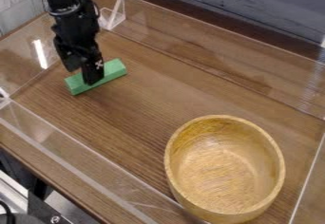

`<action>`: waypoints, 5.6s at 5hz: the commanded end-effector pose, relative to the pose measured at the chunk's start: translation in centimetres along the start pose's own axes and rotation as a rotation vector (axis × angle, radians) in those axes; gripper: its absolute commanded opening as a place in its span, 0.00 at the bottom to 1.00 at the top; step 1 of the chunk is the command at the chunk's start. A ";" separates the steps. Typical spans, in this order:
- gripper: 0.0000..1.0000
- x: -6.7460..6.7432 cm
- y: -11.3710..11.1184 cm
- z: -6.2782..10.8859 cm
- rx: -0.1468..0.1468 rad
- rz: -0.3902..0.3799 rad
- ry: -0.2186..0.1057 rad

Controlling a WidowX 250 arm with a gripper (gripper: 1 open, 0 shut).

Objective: Put the green block in the brown bowl

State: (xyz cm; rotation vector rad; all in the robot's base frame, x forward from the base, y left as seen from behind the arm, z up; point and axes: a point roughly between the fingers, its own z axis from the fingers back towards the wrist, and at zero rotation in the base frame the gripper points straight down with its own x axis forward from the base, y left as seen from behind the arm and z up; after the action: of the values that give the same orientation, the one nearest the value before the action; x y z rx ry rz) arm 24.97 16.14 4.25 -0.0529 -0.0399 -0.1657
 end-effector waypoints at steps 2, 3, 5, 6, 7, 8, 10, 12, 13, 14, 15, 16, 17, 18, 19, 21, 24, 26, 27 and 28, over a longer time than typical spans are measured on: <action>1.00 1.4 1.6 0.7 0.030 0.011 -0.048; 1.00 1.6 1.9 0.2 0.025 0.015 -0.048; 1.00 1.8 2.2 -0.6 0.013 0.023 -0.044; 0.00 1.9 2.3 -0.9 0.007 0.028 -0.042; 0.00 1.8 2.1 -0.6 -0.003 0.044 -0.027; 0.00 1.7 2.0 -0.2 -0.013 0.060 -0.014; 0.00 1.7 1.7 0.7 -0.030 0.091 0.008; 0.00 1.6 1.0 2.6 -0.054 0.163 0.031; 0.00 1.6 0.1 4.2 -0.069 0.213 0.045; 0.00 2.1 -2.7 6.9 -0.077 0.251 0.053; 0.00 2.6 -6.9 8.6 -0.091 0.252 0.060; 0.00 2.8 -11.9 8.6 -0.098 0.205 0.067; 0.00 2.9 -17.0 8.4 -0.105 0.136 0.079; 0.00 2.4 -22.1 7.6 -0.105 0.075 0.080; 0.00 1.8 -27.3 6.5 -0.104 0.033 0.081; 0.00 0.4 -32.1 4.3 -0.075 0.007 0.067; 0.00 0.3 -29.9 9.6 -0.069 0.102 0.006; 0.00 -0.2 -31.7 6.7 -0.055 0.085 -0.004; 0.00 -0.2 -32.1 5.7 -0.049 0.093 -0.014; 0.00 -0.4 -31.6 5.0 -0.048 0.096 -0.016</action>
State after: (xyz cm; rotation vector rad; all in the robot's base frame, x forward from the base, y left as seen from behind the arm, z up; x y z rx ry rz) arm 18.63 -14.48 9.89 -0.0853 -0.0149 -0.0726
